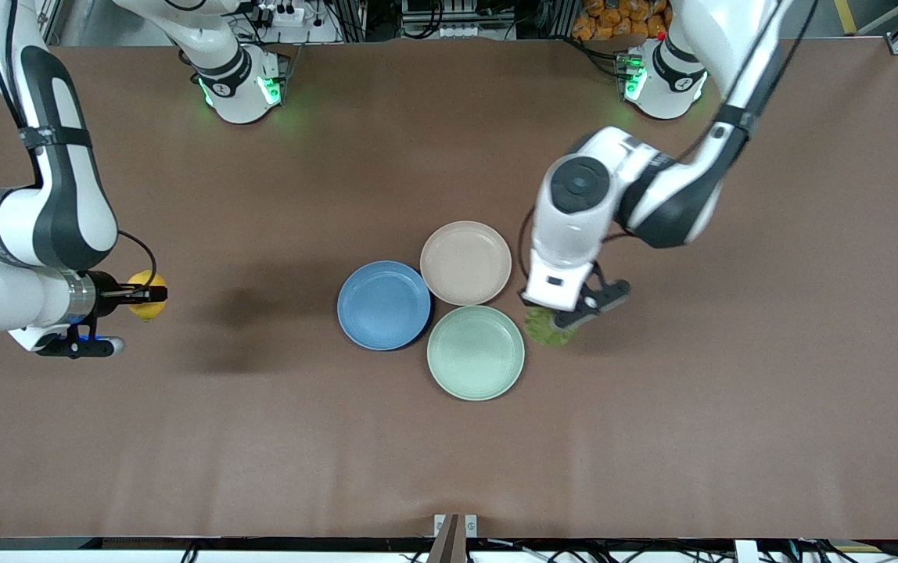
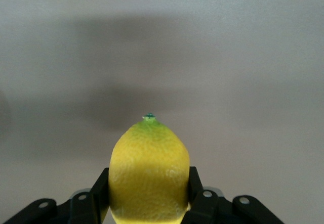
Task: Pick lemon and lettuce from blue and beige plates
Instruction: 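Lift the lemon with the right gripper while the left gripper lifts the lettuce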
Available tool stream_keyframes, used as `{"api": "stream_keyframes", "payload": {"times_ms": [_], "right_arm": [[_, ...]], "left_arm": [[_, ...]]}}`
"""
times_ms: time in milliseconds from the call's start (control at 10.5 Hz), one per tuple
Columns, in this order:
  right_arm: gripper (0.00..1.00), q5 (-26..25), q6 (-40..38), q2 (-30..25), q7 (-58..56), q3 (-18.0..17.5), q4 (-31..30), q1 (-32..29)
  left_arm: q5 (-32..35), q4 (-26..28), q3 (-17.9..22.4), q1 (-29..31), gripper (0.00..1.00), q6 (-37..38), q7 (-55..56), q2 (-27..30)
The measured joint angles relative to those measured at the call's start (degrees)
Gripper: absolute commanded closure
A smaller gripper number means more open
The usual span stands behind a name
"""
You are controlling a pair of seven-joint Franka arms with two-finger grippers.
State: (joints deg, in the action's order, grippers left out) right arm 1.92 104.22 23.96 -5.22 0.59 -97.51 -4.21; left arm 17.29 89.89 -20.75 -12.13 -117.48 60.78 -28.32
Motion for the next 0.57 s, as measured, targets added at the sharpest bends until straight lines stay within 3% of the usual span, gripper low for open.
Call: {"api": "stream_keyframes", "payload": {"times_ms": [382,478,574], "right_arm": [[0.99,1.0,13.3,-0.2,-2.7,0.7,-11.0,0.4],[0.94,1.1,17.2,-0.2,-3.6,0.7,-14.0,0.6],[0.55,1.1,20.5,-0.1,-4.3,0.7,-16.5,0.7]], "left_arm": [[0.0,0.5,0.1,12.1,1.0,0.3,-21.7,-3.2],[0.0,0.6,0.1,13.4,1.0,0.0,-24.3,-5.5],[0.4,0.6,0.1,14.1,1.0,-0.6,-25.4,-7.6]]}}
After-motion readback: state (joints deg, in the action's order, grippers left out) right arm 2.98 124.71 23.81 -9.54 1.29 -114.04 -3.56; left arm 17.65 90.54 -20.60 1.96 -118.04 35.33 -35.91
